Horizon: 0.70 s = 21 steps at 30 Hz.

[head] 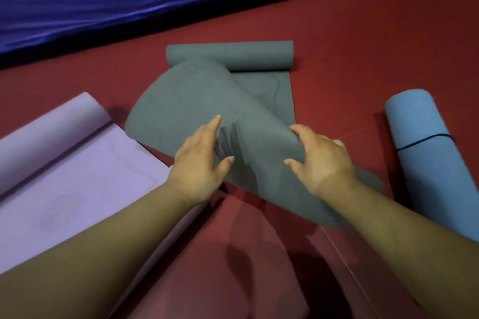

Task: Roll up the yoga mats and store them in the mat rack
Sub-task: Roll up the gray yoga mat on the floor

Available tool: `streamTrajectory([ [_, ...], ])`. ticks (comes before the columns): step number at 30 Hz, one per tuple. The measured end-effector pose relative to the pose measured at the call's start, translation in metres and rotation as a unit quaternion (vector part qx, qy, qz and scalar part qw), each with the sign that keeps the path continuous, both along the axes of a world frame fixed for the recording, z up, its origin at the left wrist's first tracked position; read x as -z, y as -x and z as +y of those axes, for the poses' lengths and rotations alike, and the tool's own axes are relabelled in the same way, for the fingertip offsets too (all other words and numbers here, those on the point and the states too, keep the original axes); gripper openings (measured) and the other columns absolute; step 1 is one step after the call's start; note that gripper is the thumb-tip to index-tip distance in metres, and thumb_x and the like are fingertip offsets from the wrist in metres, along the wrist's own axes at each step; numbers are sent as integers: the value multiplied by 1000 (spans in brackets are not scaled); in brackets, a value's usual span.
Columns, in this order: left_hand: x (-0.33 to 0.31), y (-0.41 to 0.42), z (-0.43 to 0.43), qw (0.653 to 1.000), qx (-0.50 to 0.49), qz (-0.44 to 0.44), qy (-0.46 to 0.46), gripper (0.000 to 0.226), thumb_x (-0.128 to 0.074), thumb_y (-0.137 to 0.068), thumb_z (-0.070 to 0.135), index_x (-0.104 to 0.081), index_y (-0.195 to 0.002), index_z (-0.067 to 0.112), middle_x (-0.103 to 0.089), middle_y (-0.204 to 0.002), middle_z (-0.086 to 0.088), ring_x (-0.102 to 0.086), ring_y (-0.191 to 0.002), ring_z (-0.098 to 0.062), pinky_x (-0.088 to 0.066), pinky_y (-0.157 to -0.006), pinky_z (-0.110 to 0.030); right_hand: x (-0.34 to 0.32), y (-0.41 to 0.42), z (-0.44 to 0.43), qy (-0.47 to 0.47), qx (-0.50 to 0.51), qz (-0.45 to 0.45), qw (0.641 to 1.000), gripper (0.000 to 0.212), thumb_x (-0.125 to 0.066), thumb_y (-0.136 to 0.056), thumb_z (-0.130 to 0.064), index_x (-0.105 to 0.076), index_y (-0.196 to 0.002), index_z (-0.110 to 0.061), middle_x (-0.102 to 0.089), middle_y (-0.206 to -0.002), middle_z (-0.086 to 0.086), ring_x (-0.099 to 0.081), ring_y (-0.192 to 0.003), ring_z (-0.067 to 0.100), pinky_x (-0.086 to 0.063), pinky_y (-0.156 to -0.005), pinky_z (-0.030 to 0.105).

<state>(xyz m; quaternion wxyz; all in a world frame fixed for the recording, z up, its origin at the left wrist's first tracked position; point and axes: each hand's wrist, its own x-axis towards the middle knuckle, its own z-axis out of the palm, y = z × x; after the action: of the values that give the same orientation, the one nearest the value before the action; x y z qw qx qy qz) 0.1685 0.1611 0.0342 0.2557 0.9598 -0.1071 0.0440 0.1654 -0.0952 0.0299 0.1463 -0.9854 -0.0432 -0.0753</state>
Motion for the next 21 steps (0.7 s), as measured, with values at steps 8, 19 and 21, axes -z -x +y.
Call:
streamTrajectory([
  [8, -81, 80, 37, 954, 102, -172, -224, 103, -55, -68, 68, -15, -158, 36, -23, -167, -9, -23, -150, -41, -19, -118, -66, -37, 96, 18, 126, -251, -242, 929, 63, -76, -74, -20, -53, -131, -32, -65, -86, -9, -61, -78, 23, -43, -73, 40],
  [19, 12, 196, 93, 948, 107, 165, -250, 71, -53, -96, 58, -24, -158, 39, -42, -149, 3, -42, -136, -24, -36, -112, -41, 33, 210, -2, 135, -215, -44, 966, 69, -77, -63, -16, -64, -129, -32, -62, -95, -9, -62, -86, 22, -46, -73, 38],
  [21, 34, 197, 85, 944, 118, 163, -262, 67, -53, -96, 58, -28, -156, 42, -43, -139, 0, -43, -128, -26, -37, -108, -40, 51, 211, 0, 143, -179, 77, 970, 75, -75, -71, -18, -54, -141, -36, -63, -114, -8, -62, -105, 22, -48, -83, 40],
])
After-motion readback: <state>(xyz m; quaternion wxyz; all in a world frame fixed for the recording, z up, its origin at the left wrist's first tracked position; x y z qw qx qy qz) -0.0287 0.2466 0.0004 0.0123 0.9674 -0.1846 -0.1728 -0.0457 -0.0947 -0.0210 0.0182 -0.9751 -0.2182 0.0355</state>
